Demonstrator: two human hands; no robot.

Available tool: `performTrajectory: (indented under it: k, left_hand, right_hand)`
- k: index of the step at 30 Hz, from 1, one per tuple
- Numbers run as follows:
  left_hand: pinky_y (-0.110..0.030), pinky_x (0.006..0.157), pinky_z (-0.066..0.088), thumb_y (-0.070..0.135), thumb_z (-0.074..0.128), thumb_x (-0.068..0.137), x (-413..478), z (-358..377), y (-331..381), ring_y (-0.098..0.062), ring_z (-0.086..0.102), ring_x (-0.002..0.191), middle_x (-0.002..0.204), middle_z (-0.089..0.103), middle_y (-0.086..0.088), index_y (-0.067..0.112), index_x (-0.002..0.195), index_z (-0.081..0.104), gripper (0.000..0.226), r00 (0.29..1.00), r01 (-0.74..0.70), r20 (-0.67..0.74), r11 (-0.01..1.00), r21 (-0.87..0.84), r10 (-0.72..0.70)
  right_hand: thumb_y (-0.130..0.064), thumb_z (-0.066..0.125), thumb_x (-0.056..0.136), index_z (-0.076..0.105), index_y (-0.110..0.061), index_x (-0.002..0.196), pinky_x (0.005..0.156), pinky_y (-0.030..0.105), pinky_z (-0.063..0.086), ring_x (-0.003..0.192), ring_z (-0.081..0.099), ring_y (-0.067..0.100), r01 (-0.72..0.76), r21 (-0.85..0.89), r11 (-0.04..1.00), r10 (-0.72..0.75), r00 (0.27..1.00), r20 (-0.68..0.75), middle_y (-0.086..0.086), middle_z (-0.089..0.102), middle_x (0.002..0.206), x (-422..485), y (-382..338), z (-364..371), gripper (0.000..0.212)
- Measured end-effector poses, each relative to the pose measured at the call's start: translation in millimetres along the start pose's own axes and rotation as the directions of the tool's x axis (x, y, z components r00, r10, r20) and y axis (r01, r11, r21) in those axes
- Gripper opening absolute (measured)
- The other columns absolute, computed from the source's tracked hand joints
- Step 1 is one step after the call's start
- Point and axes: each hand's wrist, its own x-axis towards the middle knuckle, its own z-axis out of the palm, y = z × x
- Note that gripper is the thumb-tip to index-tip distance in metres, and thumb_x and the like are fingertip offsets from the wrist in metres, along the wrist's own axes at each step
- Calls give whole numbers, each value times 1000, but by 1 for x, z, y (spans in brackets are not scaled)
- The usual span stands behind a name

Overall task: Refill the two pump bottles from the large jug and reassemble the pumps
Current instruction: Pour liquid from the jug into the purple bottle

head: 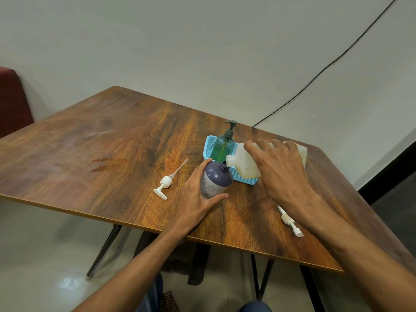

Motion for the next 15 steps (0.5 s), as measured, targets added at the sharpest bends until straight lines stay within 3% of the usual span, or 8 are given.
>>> performTrajectory:
  k: [8,15]
  left_hand:
    - [-2,98,38,43,88,72,0,0,0,10,48,126,142,48,16,24,151,38,96,1000,4,0,1000,3,-4]
    - [-4,100,39,40,89,72,0,0,-1,9,48,127,144,48,13,21,152,37,97,1000,11,3,1000,3,-11]
  right_hand:
    - [-37,80,81,28,-26,141,101,54,43,127,51,37,1,-9,1000,-1,1000,-3,8,51,143,0,-1,-2,80]
    - [-37,82,79,28,-26,140,101,55,43,125,52,36,-1,-23,1000,1,1000,9,8,52,142,2,-1,-1,82]
